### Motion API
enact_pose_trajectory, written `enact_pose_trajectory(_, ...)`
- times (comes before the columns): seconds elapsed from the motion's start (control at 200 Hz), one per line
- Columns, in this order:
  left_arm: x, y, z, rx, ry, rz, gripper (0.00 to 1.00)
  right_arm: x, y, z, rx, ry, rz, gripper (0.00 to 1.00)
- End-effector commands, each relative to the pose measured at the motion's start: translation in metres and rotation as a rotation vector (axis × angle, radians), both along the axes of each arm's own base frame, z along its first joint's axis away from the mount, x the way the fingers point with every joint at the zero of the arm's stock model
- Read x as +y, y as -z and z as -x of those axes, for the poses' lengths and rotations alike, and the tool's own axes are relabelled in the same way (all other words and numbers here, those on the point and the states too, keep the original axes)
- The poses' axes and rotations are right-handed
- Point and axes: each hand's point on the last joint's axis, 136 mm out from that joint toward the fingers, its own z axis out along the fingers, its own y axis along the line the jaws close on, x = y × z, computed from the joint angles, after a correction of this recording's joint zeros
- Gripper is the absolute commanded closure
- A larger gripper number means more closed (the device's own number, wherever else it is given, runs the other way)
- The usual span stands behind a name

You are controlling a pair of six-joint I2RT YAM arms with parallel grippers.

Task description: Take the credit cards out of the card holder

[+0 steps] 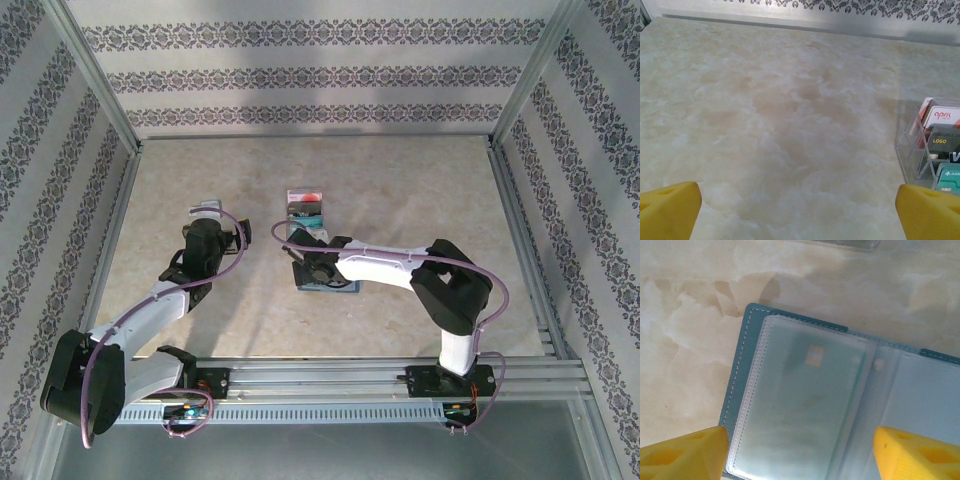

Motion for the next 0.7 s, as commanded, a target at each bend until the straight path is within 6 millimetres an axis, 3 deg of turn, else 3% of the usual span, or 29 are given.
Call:
enact_pose_trajectory(0.0,0.004,-0.011,-0.003,-0.050,-0.035,0.034,0.01,0.009,0.000,0.001,0.016,-0.006,-0.007,0.24)
enact_pose_trajectory(0.695,0.000,0.003,-0.005,-0.005,-0.026,0.057,0.01,-0.001,0.025,0.004,0.063,-0.007,0.054,0.36)
